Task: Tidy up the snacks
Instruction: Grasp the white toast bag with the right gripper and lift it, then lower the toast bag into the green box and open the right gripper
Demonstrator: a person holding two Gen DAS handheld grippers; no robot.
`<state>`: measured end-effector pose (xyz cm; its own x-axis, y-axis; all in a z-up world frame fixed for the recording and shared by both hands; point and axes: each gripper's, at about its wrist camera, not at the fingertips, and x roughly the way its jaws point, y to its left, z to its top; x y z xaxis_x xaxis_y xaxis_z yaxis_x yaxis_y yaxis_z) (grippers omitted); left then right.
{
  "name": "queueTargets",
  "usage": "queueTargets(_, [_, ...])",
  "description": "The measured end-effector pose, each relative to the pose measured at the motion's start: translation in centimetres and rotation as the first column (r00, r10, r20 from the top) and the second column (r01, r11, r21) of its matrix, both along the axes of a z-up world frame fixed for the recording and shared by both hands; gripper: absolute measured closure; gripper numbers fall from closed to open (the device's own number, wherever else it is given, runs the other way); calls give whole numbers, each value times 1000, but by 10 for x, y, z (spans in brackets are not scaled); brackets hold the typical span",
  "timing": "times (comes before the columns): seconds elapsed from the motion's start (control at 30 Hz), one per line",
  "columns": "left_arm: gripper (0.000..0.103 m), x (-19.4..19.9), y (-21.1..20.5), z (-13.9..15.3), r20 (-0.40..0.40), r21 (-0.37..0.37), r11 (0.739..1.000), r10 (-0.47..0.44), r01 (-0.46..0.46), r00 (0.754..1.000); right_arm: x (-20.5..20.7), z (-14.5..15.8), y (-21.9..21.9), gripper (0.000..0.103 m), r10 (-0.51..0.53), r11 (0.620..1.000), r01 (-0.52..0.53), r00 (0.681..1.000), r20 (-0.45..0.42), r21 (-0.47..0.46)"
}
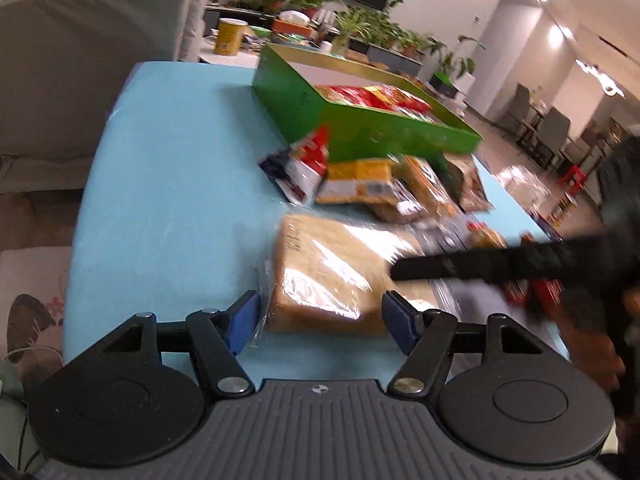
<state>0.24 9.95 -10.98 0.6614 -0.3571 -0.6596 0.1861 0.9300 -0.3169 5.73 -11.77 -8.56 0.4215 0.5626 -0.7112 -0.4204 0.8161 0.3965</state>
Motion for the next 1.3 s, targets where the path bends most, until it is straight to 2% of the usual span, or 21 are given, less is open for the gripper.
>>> queueTargets(0.1, [39, -7, 2, 3, -4, -2, 1000, 1, -1, 1000, 2, 1, -1, 33, -21, 1000, 21, 1000, 23, -8])
queueTargets(0.3, [38, 1, 13, 6, 10, -11, 996, 94, -94, 996, -1, 0, -12, 33, -59, 998, 59, 998, -12, 6])
queueTargets(0.53, [39, 7, 0, -2, 5, -12, 999, 37, -37, 999, -7, -2, -7, 33, -57, 998, 57, 998, -28, -12])
queueTargets(0.57, [39, 7, -3, -2, 7, -4, 999, 34, -34, 999, -7, -2, -5, 39, -61, 998, 61, 998, -19, -11])
queueTargets(0.7, [47, 3, -10, 5, 6, -5, 1000, 23, -23, 1000, -8, 1, 0, 51, -49, 999, 49, 999, 5, -9])
queueTargets(0.8, [48, -2, -16, 18, 52, 34, 999, 32, -34, 998, -11, 10, 1, 53, -31, 999, 30, 999, 41, 14])
queueTargets(0.97, [48, 2, -22, 43, 120, 43, 998, 36, -41, 992, -10, 32, -5, 53, -38, 998, 33, 993, 113, 49])
queueTargets(1.3, [46, 40, -49, 93, 275, 86, 995, 17, -42, 961, 21, 84, -22, 53, -86, 994, 63, 960, 268, 93])
